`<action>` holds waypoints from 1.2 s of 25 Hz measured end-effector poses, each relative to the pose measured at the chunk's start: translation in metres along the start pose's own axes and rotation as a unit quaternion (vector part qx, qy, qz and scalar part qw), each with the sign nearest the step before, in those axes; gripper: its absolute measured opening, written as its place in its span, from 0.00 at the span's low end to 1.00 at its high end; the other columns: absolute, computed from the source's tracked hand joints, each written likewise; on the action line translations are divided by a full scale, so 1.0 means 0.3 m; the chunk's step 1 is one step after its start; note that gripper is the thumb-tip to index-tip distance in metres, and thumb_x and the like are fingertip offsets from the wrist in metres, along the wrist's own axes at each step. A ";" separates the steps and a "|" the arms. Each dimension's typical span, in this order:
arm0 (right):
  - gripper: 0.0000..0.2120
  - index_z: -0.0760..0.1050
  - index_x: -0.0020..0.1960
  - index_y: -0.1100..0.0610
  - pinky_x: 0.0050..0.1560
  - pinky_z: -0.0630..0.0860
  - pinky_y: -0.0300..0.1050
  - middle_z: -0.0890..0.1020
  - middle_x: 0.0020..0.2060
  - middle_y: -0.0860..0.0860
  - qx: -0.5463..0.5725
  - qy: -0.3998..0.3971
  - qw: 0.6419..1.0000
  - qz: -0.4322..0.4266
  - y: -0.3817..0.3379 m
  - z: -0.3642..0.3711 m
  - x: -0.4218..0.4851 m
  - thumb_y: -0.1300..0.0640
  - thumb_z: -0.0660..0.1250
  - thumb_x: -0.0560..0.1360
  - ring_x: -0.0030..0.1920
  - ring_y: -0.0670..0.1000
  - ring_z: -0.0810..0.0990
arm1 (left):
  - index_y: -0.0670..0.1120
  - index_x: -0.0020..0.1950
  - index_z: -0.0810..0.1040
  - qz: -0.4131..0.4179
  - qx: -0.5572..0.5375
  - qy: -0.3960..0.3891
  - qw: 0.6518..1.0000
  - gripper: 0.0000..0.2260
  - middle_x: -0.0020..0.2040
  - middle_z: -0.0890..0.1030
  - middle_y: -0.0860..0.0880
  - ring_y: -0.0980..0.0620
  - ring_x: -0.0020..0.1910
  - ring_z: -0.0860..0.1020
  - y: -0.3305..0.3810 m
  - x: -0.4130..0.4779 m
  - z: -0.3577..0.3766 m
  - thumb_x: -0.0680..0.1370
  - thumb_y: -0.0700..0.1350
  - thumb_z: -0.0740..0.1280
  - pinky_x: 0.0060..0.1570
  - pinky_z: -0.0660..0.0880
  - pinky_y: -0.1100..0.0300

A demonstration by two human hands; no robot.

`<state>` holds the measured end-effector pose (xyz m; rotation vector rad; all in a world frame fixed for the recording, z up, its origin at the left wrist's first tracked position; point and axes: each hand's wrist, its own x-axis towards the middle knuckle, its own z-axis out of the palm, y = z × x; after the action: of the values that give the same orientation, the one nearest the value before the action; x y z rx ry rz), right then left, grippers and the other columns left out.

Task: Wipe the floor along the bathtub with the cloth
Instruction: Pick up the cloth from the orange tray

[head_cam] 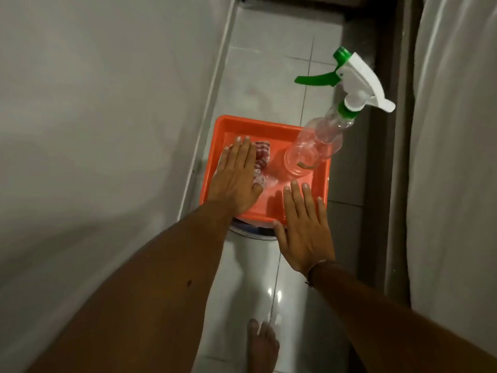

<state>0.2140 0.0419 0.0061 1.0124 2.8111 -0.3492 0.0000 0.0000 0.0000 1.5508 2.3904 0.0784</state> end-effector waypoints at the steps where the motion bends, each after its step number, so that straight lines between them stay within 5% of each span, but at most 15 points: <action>1: 0.36 0.56 0.88 0.59 0.86 0.53 0.68 0.57 0.87 0.59 0.016 -0.006 1.000 0.006 0.011 0.031 0.013 0.40 0.50 0.86 0.88 0.62 0.53 | 0.41 0.84 0.41 0.000 0.004 -0.013 1.000 0.41 0.86 0.43 0.38 0.39 0.86 0.41 -0.007 0.031 0.035 0.83 0.61 0.59 0.85 0.43 0.40; 6: 0.38 0.60 0.86 0.58 0.85 0.53 0.66 0.62 0.86 0.57 0.015 0.029 0.999 0.001 0.022 0.120 0.041 0.35 0.52 0.85 0.87 0.60 0.58 | 0.45 0.85 0.42 -0.022 -0.040 -0.047 0.998 0.42 0.87 0.44 0.42 0.40 0.86 0.41 -0.040 0.079 0.144 0.81 0.61 0.60 0.83 0.42 0.34; 12: 0.38 0.63 0.86 0.59 0.85 0.52 0.65 0.64 0.85 0.58 0.005 0.054 0.999 -0.002 0.025 0.133 0.039 0.35 0.54 0.84 0.86 0.61 0.61 | 0.43 0.85 0.47 -0.046 -0.124 -0.017 0.991 0.34 0.87 0.50 0.42 0.42 0.86 0.45 -0.021 0.087 0.139 0.84 0.49 0.60 0.85 0.45 0.39; 20: 0.41 0.54 0.88 0.60 0.87 0.44 0.64 0.55 0.88 0.58 0.017 0.047 0.999 0.006 -0.003 0.053 0.014 0.33 0.47 0.85 0.88 0.60 0.49 | 0.38 0.84 0.52 -0.040 -0.191 0.037 0.980 0.28 0.86 0.54 0.39 0.40 0.86 0.51 -0.011 -0.019 -0.007 0.86 0.41 0.59 0.84 0.51 0.43; 25: 0.40 0.53 0.88 0.59 0.87 0.40 0.62 0.52 0.88 0.56 0.028 0.089 0.996 -0.013 -0.139 -0.034 -0.179 0.33 0.47 0.86 0.89 0.58 0.47 | 0.35 0.82 0.55 -0.034 -0.208 0.108 0.972 0.27 0.84 0.57 0.36 0.37 0.85 0.55 0.016 -0.242 -0.195 0.85 0.39 0.60 0.84 0.53 0.42; 30: 0.41 0.52 0.88 0.58 0.86 0.45 0.66 0.52 0.89 0.57 0.030 0.041 0.999 0.006 -0.324 0.027 -0.558 0.32 0.44 0.86 0.88 0.59 0.48 | 0.38 0.83 0.57 -0.041 -0.194 0.131 0.971 0.27 0.84 0.60 0.36 0.36 0.84 0.57 -0.047 -0.582 -0.239 0.86 0.47 0.56 0.83 0.58 0.39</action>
<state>0.2802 -0.1350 0.0487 1.0807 2.8824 -0.4014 0.0341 -0.1553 0.1025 1.3220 2.4350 0.7289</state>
